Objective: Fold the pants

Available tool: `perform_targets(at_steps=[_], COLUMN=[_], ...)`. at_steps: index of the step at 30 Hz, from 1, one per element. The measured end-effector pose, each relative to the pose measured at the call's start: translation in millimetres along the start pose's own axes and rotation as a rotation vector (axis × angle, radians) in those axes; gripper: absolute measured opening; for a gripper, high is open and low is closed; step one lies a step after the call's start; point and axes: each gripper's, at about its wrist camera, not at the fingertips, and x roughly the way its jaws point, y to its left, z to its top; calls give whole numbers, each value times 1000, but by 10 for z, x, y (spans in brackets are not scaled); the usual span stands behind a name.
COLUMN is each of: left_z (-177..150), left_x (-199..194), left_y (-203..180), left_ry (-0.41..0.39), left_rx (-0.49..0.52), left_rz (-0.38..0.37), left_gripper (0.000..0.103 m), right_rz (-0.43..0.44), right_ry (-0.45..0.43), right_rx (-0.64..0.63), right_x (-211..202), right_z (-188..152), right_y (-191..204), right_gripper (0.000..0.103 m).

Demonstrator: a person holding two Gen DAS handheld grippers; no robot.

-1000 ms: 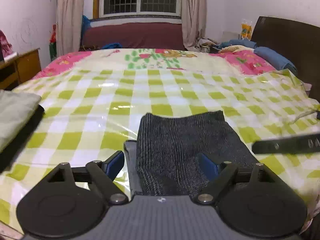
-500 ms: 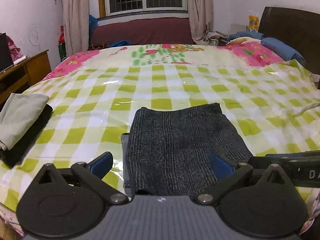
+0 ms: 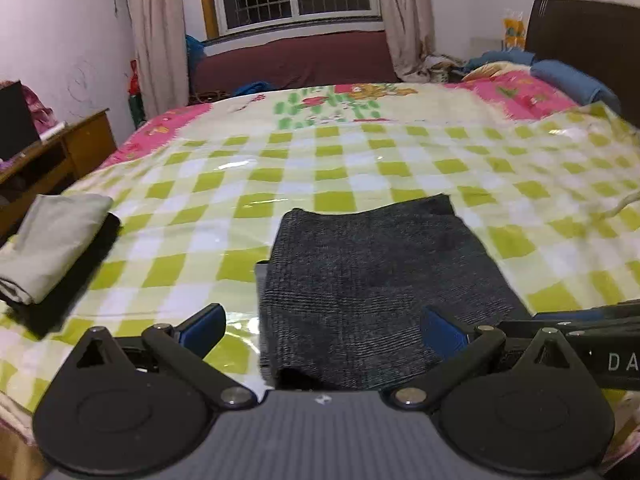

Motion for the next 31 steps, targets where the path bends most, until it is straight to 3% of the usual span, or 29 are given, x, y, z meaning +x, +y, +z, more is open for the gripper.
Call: perform_targets(at_steps=[3, 8, 31], left_z=[-23, -81, -185], left_x=[24, 68, 67], left_y=[-31, 18, 23], left_ry=[28, 58, 80], left_rx=[20, -13, -27], left_rz=[26, 6, 22], left_gripper=[103, 103, 103], right_rz=[-4, -11, -31], right_ry=[9, 22, 43], right_rx=[-12, -18, -17], right_x=[22, 42, 82], right_z=[-15, -40, -118], right_y=[32, 50, 70], right_gripper=[38, 38, 38])
